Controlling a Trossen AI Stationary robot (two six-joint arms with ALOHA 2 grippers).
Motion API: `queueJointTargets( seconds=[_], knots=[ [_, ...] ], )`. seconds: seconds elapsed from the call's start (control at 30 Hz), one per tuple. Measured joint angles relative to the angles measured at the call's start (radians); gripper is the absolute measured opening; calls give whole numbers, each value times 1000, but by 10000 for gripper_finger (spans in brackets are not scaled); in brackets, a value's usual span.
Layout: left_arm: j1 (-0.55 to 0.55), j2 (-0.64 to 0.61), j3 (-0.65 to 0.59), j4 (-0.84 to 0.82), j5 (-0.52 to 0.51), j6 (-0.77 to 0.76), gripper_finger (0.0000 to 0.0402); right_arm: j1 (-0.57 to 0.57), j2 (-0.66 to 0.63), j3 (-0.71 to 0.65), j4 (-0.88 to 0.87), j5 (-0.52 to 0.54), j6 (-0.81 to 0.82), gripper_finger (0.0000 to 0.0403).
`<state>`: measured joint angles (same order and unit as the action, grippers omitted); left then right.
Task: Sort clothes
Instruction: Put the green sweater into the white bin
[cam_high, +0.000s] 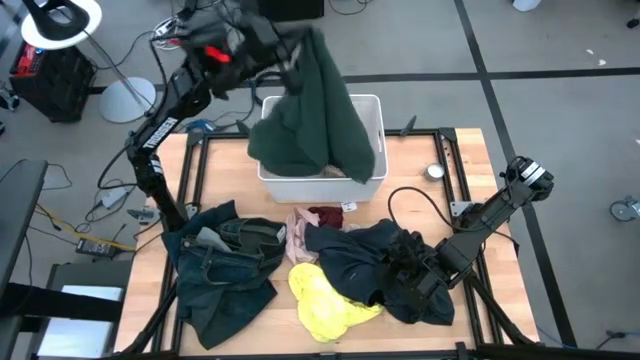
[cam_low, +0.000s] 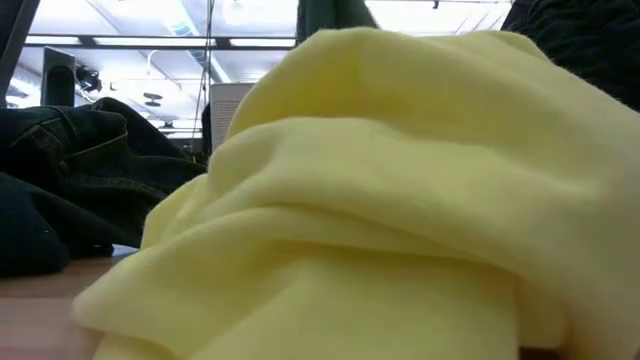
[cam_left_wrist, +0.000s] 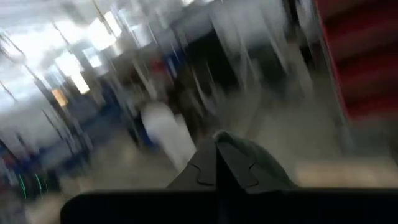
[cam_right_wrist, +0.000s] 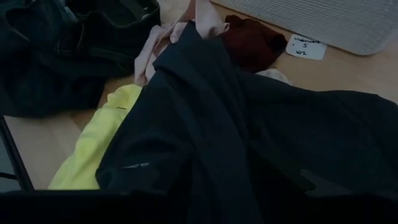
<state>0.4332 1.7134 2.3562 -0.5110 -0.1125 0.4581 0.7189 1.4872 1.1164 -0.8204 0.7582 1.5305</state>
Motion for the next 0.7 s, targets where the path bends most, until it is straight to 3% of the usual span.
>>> queueJointTargets(
  seconds=[0.2,0.3,0.47,0.7],
  knots=[
    [0,19,-1,-517,-43,-148,0,0,0,0,16,-1,-14,150],
    [1,27,-47,-664,-41,-228,0,0,0,0,16,-6,-14,150],
    [0,28,-220,-686,7,-292,0,0,0,0,16,-7,-17,150],
    [0,29,-446,-492,184,-435,2,0,0,0,41,-9,-17,150]
  ],
)
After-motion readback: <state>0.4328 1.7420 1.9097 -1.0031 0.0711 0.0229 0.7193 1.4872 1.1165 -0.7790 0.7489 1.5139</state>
